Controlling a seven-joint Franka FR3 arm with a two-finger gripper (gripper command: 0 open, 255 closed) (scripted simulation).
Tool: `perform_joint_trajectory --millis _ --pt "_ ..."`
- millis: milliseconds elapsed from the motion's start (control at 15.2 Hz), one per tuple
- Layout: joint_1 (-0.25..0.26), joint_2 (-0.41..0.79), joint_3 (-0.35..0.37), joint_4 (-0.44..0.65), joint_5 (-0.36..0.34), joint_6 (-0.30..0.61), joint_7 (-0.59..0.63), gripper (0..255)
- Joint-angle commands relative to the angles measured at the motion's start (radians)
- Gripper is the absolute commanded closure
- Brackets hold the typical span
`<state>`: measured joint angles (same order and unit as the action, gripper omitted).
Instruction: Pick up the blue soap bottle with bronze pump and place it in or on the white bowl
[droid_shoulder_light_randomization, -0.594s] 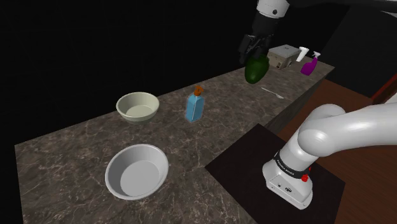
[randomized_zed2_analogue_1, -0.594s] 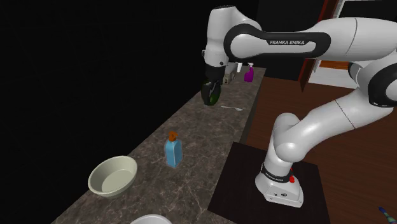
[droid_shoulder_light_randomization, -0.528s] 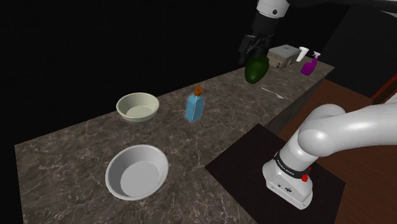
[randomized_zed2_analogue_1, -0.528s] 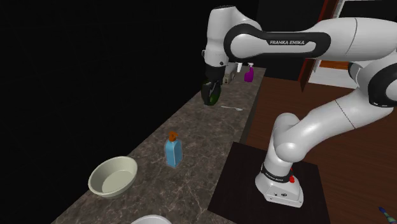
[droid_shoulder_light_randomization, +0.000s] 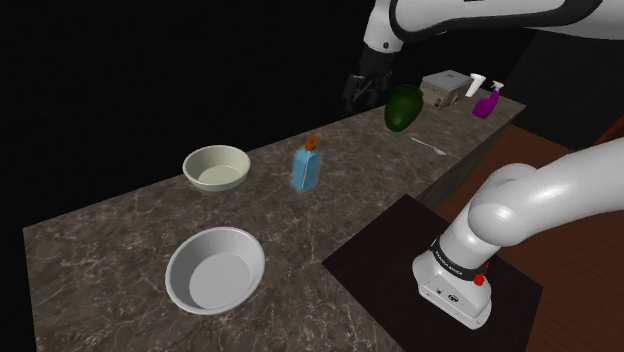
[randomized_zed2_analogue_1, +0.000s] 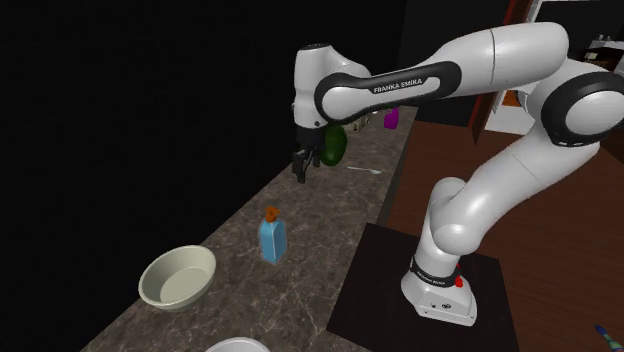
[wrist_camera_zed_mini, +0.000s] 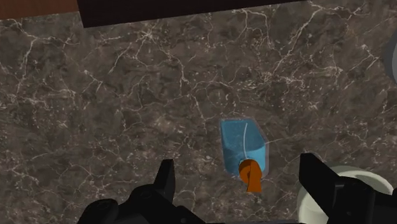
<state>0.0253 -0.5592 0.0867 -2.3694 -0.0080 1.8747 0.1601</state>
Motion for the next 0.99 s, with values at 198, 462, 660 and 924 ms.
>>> perform_joint_trajectory --millis 198,462,660,924 --pt "0.002 0.174 0.010 0.030 0.007 0.126 0.004 0" --pt "0.004 0.325 0.018 0.078 0.008 0.213 0.008 0" --pt "0.006 0.441 0.024 0.127 0.007 0.268 0.012 0" --pt "0.009 0.548 0.028 0.172 0.003 0.321 0.015 0"
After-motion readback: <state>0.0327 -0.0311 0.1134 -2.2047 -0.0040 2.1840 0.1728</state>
